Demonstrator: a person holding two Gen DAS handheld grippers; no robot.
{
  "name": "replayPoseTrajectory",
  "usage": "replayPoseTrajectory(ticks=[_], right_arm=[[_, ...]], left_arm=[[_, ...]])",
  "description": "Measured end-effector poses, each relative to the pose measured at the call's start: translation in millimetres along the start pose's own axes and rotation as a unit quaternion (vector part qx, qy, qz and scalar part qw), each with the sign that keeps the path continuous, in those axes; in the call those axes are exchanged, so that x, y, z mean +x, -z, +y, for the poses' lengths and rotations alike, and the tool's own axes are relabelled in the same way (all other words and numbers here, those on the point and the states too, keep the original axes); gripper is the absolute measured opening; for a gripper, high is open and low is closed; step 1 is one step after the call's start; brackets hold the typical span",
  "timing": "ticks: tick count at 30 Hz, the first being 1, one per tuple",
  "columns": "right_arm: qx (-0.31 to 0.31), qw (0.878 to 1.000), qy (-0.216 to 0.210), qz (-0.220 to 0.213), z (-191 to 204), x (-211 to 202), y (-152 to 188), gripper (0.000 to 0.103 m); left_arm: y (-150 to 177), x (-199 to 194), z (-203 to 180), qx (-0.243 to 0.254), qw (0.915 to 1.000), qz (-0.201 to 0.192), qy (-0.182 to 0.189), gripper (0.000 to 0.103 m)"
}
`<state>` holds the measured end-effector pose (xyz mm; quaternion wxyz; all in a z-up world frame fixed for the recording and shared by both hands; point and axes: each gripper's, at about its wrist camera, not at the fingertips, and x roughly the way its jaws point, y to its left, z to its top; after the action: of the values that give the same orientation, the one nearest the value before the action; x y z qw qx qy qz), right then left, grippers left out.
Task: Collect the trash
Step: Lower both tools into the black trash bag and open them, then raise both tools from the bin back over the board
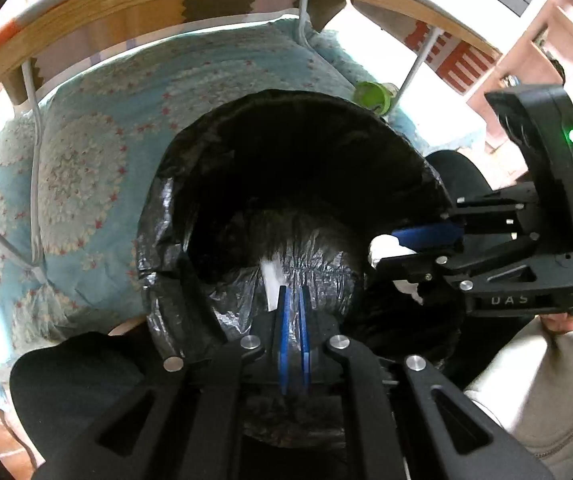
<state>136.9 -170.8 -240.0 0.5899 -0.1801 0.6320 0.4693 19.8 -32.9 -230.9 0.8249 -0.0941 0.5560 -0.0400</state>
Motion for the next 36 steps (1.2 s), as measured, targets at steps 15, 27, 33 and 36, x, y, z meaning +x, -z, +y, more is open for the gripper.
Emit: replayPoseTrajectory(ticks=[15,27,33,36], right_arm=[[-0.006,0.999,0.012,-0.039,2,-24,-5,0.04],[-0.024,0.993,0.011,-0.114,9,-75,-18,0.04],[-0.035,0.988,0.015,-0.152,14,-105,-29,0.04],[-0.043,0.985,0.023,-0.164,15,-111,-38,0.04]], left_arm=[[-11,-31,-6,0.01,0.9985,-0.053,-0.004,0.065],[-33,-85,-17,0.047,0.9909,-0.125,-0.012,0.065],[-47,-107,-17,0.066,0.9852,-0.158,-0.014,0.065],[-54,-114,-18,0.094,0.9795,-0.173,-0.044,0.065]])
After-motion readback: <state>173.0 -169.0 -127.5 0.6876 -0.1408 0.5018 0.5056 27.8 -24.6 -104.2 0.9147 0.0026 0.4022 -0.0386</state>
